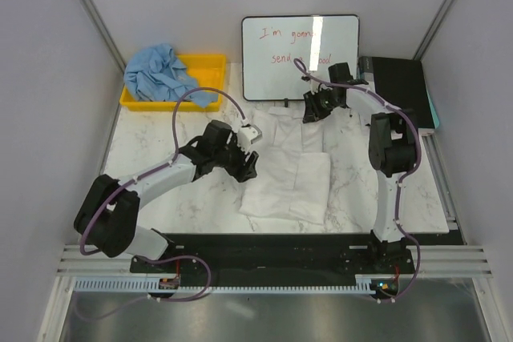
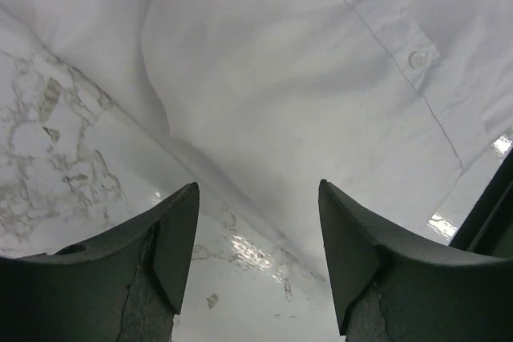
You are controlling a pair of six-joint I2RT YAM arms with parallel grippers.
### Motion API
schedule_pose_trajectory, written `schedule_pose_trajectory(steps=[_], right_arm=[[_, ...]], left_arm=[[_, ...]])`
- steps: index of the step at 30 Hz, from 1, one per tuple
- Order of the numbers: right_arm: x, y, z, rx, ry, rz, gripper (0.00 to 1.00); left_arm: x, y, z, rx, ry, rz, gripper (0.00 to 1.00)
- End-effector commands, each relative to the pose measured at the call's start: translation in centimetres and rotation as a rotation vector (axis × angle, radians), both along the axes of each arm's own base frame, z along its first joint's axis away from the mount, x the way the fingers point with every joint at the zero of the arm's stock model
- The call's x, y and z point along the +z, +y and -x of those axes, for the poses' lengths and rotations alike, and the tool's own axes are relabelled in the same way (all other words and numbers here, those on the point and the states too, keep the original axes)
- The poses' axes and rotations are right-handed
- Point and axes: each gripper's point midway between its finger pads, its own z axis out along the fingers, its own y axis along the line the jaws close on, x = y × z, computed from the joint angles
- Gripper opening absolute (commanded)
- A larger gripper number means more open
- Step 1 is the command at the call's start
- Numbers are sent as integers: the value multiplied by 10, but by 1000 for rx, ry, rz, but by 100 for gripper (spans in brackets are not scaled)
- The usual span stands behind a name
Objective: Fold and stack the long sleeve shirts
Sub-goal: Fold the shirt
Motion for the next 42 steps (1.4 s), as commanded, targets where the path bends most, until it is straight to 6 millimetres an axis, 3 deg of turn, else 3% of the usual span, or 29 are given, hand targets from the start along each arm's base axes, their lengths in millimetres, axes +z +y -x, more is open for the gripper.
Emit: schedule_pose_trajectory(steps=[1, 3, 6, 14, 17, 23, 27, 30, 39, 42], right_arm=[[69, 13, -1, 10, -132, -73, 36], [75, 18, 6, 25, -139, -83, 37], [67, 34, 18, 58, -98, -114, 37], [29, 78, 31, 153, -54, -115, 33], [14, 88, 35, 175, -40, -103, 33], [-17, 84, 25, 144, -42, -33, 32], [-22, 80, 14, 96, -52, 1, 32], [-22, 75, 4, 55, -78, 40, 31], [-35, 69, 0, 2, -36, 82, 31], [-35, 70, 1, 5, -34, 76, 32]], left_arm=[[1, -3, 22, 118, 261, 81, 67], [-2, -1, 39, 114, 335, 89, 66], [-6, -2, 55, 102, 411, 111, 65], [-22, 10, 39, 243, 446, 53, 64], [-26, 8, 41, 232, 470, 61, 64], [-34, -1, 39, 222, 537, 65, 57], [-38, -1, 42, 218, 562, 50, 33], [-41, 4, 51, 223, 607, 22, 23], [-44, 20, 79, 187, 682, -57, 20], [-47, 19, 75, 176, 672, -68, 20]])
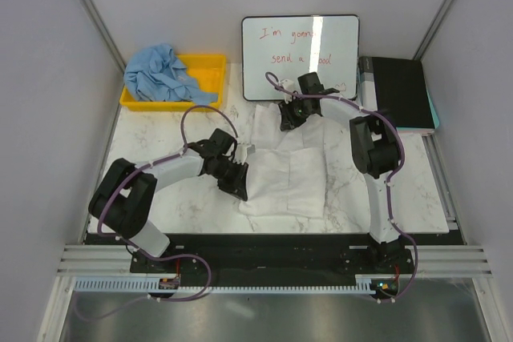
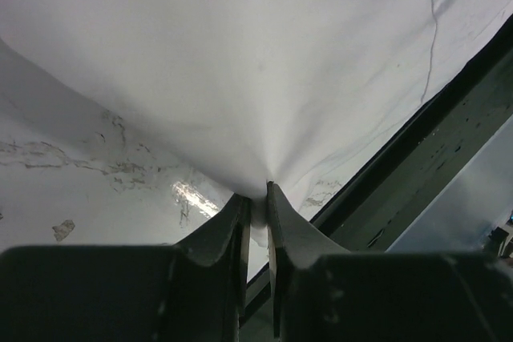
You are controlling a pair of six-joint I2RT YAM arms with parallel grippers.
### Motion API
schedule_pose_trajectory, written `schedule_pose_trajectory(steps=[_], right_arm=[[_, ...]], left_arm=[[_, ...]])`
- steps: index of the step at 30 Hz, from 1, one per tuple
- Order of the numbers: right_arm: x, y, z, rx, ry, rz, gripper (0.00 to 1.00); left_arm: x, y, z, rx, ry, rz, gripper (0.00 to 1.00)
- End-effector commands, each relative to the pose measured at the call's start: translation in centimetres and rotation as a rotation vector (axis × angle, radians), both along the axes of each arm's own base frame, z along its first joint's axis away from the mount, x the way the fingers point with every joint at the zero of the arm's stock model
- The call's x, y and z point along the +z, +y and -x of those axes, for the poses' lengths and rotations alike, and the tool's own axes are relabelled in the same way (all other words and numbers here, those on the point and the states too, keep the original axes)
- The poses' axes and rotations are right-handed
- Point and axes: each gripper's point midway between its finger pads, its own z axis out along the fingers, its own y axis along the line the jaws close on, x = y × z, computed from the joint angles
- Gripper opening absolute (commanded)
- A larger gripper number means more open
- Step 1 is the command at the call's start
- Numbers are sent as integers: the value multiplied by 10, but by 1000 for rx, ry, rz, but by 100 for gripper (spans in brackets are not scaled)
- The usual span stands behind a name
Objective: Fold and stack the long sleeve shirts
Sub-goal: Fold the shirt
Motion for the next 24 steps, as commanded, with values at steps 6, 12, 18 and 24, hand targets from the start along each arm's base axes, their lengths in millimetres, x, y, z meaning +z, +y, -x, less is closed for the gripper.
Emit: schedule_pose_trajectory(steps=[6, 12, 18, 24], right_arm=[[28, 8, -7, -6, -27, -55, 41], [139, 5, 1, 16, -154, -170, 57], [174, -34, 45, -78, -83, -242, 55], [103, -34, 127, -105, 235, -329, 40]], left_arm=[[11, -10, -21, -68, -47, 10, 32], [73, -9, -22, -97, -301, 147, 57], [109, -26, -45, -92, -460, 254, 63], [85, -63, -92, -73, -322, 309, 54]])
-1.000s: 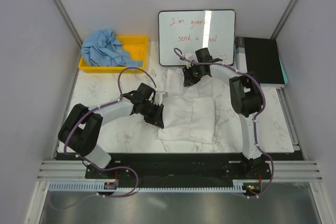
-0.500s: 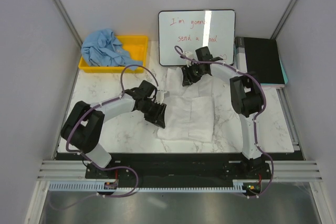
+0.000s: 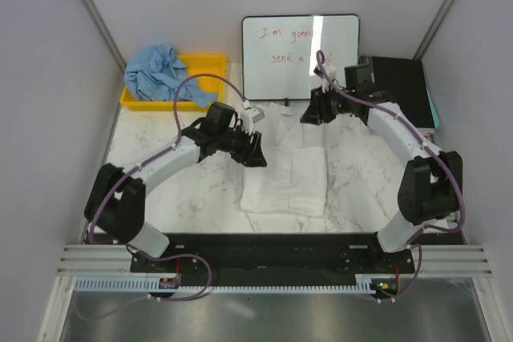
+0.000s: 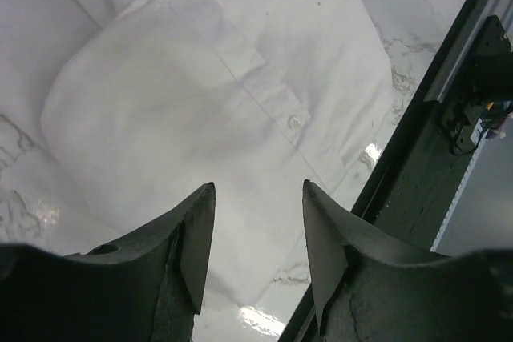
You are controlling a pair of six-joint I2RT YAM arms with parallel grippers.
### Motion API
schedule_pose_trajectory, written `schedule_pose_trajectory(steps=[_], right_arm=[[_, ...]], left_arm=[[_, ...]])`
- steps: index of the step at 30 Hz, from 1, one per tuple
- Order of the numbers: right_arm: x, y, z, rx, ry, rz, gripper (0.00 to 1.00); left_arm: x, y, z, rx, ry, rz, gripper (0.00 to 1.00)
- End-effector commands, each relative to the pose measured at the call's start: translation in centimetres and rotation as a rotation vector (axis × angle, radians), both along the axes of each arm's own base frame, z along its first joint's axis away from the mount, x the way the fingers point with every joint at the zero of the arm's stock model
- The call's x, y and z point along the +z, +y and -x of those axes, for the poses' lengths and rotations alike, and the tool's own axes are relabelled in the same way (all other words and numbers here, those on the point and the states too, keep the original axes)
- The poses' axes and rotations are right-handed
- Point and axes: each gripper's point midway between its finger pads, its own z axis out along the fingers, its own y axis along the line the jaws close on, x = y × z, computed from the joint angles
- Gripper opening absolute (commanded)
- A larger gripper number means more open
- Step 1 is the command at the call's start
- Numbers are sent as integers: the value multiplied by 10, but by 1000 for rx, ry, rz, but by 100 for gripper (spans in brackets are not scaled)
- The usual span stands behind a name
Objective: Fold and stack the long sleeve shirts
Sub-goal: Fold the shirt
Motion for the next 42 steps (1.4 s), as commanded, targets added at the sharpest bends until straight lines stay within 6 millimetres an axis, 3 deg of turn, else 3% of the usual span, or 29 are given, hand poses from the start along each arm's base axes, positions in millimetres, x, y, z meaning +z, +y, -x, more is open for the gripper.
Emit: schedule_pose_trajectory(steps=[1, 4, 7, 10, 12, 14, 15, 17, 18, 19, 20, 21, 22, 23, 24, 25, 26, 27, 28, 30, 31, 32, 34, 39, 42], right_arm=[[-83, 11, 64, 32, 370, -70, 38], [-121, 1, 73, 8, 452, -31, 35], [-158, -15, 66, -34, 519, 11, 34], [-188, -30, 52, -76, 577, 29, 33], [-194, -32, 40, -80, 586, 19, 33], [-172, -23, 35, -26, 577, -34, 35], [-149, -19, 34, 11, 524, -63, 37], [-115, -14, 50, 96, 473, -116, 43], [-87, -16, 56, 179, 317, -85, 44], [-78, -21, 75, 218, 314, -61, 46], [-56, -29, 84, 250, 206, -9, 48], [-53, -39, 89, 375, 17, 87, 49], [-63, -48, 115, 444, 1, 146, 54], [-55, -66, 121, 474, -153, 282, 55], [-61, -75, 129, 517, -233, 351, 57], [-88, -84, 145, 634, -335, 429, 60], [-82, -89, 151, 649, -454, 495, 61], [-88, -90, 158, 684, -509, 518, 62], [-106, -89, 171, 753, -552, 540, 63], [-106, -74, 185, 828, -644, 548, 63], [-114, -68, 193, 859, -660, 543, 63], [-115, -57, 202, 910, -702, 540, 62], [-132, -54, 207, 948, -723, 584, 59], [-159, -48, 227, 1061, -704, 614, 50], [-167, -47, 226, 1070, -700, 644, 48]], left_arm=[[-23, -24, -32, 3, 94, 62, 55], [-58, -25, -44, 39, 176, 54, 55], [-85, -21, -50, 93, 300, 75, 54], [-103, -16, -51, 125, 397, 107, 53], [-96, -16, -52, 114, 428, 159, 53], [-74, -11, -58, 96, 393, 209, 57], [-60, -9, -57, 54, 342, 225, 58], [-26, -1, -46, 5, 269, 220, 63], [-16, 3, -43, -48, 175, 202, 64], [-8, 7, -35, -81, 127, 189, 66], [17, 15, -24, -109, 41, 183, 67], [9, 25, -17, -167, -80, 127, 68], [14, 32, -8, -207, -176, 102, 69], [33, 38, 3, -255, -340, 88, 69], [6, 54, 14, -340, -482, -16, 69], [0, 55, 28, -418, -578, -51, 70], [-10, 62, 30, -506, -724, -125, 70], [-18, 68, 45, -533, -819, -145, 70], [-23, 64, 55, -589, -882, -149, 70], [-40, 64, 74, -697, -1009, -177, 69], [-44, 53, 88, -757, -1048, -159, 69], [-51, 53, 88, -752, -1062, -207, 69], [-66, 41, 108, -829, -1094, -203, 68], [-79, 29, 111, -844, -1128, -241, 66], [-84, 25, 105, -833, -1136, -259, 65]])
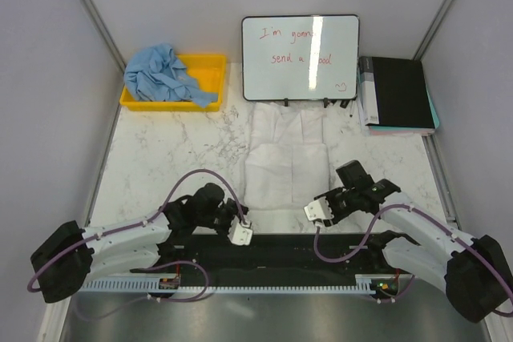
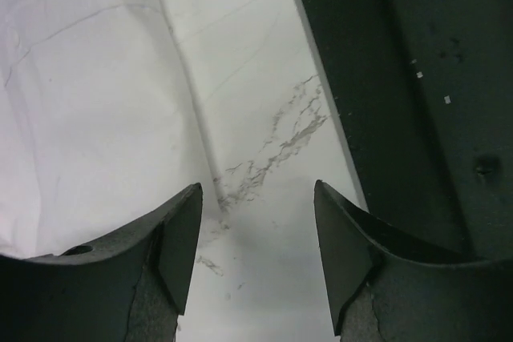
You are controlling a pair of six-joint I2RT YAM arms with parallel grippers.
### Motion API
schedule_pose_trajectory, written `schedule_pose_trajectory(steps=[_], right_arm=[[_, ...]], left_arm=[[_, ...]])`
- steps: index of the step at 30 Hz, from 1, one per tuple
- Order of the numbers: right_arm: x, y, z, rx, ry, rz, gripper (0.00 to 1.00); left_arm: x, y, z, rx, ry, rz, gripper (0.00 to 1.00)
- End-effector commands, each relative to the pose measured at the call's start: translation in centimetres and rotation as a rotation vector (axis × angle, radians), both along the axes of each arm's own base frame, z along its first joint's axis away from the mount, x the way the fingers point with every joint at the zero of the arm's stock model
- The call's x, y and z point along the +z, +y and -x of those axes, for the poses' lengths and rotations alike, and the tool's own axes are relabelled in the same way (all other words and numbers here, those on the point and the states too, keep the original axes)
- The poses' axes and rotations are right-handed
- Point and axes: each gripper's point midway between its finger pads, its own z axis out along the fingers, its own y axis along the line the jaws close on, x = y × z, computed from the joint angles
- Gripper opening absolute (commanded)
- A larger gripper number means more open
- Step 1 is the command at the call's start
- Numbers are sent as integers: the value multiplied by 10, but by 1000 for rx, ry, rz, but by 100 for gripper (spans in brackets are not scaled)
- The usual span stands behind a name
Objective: Fold and stack the long sleeve shirts
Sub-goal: Fold the shirt
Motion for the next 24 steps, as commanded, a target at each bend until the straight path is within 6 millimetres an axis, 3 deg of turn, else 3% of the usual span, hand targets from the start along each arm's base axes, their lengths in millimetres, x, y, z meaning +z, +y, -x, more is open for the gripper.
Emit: schedule_pose_trajectory(steps=[1, 9, 14, 17, 21, 22, 24], right_arm=[[-4, 7, -16, 37, -101, 17, 48], [-25, 3, -21, 2, -119, 76, 40], [-25, 3, -23, -34, -126, 74, 28], [-24, 4, -25, -44, -124, 76, 18], [-19, 4, -27, -63, -129, 69, 3], [-15, 5, -26, -69, -129, 55, 0], [-5, 6, -21, -65, -99, 47, 0]], left_arm=[[20, -18, -32, 24, -183, 59, 65], [5, -24, -35, 8, -219, 38, 63], [0, -25, -46, 49, -235, 14, 61], [-7, -24, -52, 79, -221, -23, 47], [-5, -24, -54, 88, -217, -35, 9], [-1, -23, -51, 82, -211, -35, 3], [10, -27, -45, 55, -186, -20, 2]])
